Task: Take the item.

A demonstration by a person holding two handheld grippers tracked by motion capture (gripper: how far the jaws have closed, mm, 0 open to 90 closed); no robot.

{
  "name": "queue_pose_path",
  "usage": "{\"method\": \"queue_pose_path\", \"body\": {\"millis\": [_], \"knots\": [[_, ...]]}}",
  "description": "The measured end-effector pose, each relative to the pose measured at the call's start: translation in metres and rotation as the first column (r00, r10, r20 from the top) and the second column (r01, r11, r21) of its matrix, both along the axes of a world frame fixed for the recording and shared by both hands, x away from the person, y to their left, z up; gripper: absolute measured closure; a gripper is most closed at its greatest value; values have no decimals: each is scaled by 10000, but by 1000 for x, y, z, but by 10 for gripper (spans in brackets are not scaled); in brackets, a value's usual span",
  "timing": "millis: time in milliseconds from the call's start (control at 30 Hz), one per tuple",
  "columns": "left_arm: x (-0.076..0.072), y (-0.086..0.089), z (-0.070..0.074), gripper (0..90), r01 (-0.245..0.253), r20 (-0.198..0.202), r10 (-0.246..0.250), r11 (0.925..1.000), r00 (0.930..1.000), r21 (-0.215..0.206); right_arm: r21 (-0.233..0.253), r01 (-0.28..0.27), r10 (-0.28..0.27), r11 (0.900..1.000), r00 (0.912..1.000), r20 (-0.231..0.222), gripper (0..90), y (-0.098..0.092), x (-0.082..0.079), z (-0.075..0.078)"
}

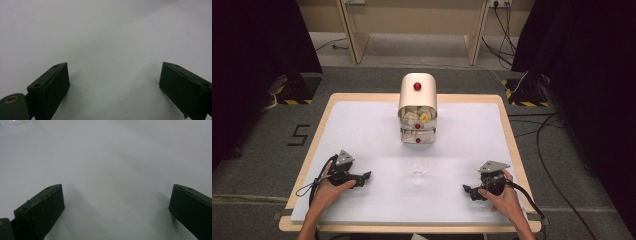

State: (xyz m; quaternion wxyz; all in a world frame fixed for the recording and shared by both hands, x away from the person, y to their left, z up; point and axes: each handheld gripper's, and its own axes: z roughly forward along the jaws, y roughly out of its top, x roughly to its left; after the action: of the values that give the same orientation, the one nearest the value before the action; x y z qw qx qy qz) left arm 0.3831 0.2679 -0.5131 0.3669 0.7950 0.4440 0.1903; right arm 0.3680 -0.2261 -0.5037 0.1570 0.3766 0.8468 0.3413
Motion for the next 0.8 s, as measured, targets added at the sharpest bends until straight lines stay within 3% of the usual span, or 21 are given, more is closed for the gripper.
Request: {"method": "queue_pose_path", "body": {"millis": [100,167,267,333,400,467,800], "knots": [[0,0,0,84,2,-3,-2,10000,10000,2,-22,-179,180,9998,9997,155,68,-1,1,1],[0,0,0,84,-1,0,1,10000,10000,1,119,-324,319,9994,9988,378,238,-3,1,4],[0,0,0,84,0,1,0,10000,10000,-2,124,-182,171,9998,9966,812,102,-1,1,8],[0,0,0,84,0,1,0,10000,10000,3,374,-382,341,9986,9941,1032,223,0,4,13],[0,0,0,84,0,-2,0,10000,10000,-3,357,-380,332,9986,9915,1259,147,2,6,17],[0,0,0,84,1,-4,-1,10000,10000,-4,434,-499,426,9978,9869,1553,208,6,8,23],[0,0,0,84,0,-3,0,10000,10000,-5,469,-1031,900,9936,9700,2260,223,33,22,47]]}}
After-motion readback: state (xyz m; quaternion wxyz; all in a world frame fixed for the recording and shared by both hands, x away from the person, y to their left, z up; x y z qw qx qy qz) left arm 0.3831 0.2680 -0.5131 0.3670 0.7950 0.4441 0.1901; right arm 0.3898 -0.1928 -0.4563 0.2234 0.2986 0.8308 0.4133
